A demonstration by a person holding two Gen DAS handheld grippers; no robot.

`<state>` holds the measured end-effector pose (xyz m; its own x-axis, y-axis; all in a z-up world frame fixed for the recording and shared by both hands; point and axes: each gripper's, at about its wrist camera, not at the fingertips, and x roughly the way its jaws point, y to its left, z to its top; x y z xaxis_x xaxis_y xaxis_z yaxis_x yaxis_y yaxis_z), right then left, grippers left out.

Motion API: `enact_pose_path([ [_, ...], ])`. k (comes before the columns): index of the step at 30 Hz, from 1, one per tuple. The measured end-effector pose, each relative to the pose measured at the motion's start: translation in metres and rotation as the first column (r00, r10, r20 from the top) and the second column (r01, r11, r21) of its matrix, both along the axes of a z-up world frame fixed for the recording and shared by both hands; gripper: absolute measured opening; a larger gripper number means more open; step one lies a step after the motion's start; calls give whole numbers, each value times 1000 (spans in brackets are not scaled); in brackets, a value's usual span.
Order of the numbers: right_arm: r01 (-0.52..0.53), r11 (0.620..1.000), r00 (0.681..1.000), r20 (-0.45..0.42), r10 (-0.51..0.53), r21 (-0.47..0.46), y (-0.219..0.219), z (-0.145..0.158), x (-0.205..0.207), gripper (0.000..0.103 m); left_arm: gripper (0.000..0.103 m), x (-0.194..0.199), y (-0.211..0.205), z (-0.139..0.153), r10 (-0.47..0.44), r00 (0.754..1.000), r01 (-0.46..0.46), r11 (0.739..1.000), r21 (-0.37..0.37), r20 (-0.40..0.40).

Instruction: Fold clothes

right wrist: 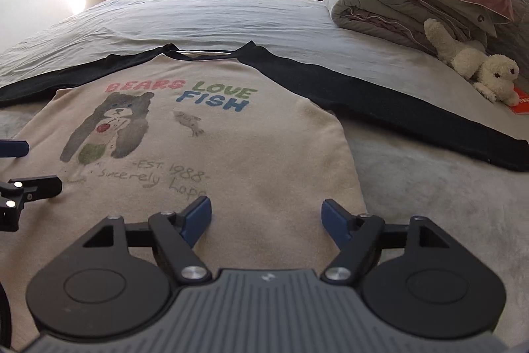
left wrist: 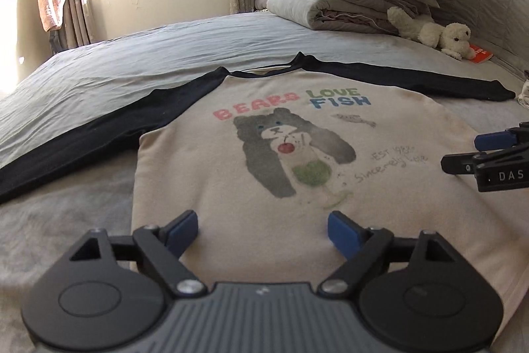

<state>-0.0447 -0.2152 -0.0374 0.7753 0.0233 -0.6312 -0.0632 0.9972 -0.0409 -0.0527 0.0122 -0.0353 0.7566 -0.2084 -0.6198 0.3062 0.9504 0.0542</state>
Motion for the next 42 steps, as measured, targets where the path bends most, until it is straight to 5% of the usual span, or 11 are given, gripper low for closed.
enact_pose_path([
  [14, -3, 1000, 1000, 8, 3, 16, -17, -2, -40, 83, 91, -47, -8, 0, 64, 997, -64, 998, 2, -48],
  [20, -27, 999, 1000, 5, 27, -22, -14, -6, -48, 92, 101, -51, -17, -1, 68, 989, -68, 998, 0, -130],
  [25, 9, 1000, 999, -37, -9, -12, -19, -9, -46, 103, 102, -51, -24, -2, 108, 984, -105, 994, 29, -145],
  [36, 47, 998, 987, -159, -40, 46, -25, -4, -32, 103, 103, -38, -36, 2, 216, 949, -207, 976, 65, -230],
  [42, 55, 996, 977, -210, -40, 66, -29, 25, -14, 103, 102, -26, -46, 13, 178, 936, -161, 984, 80, -305],
])
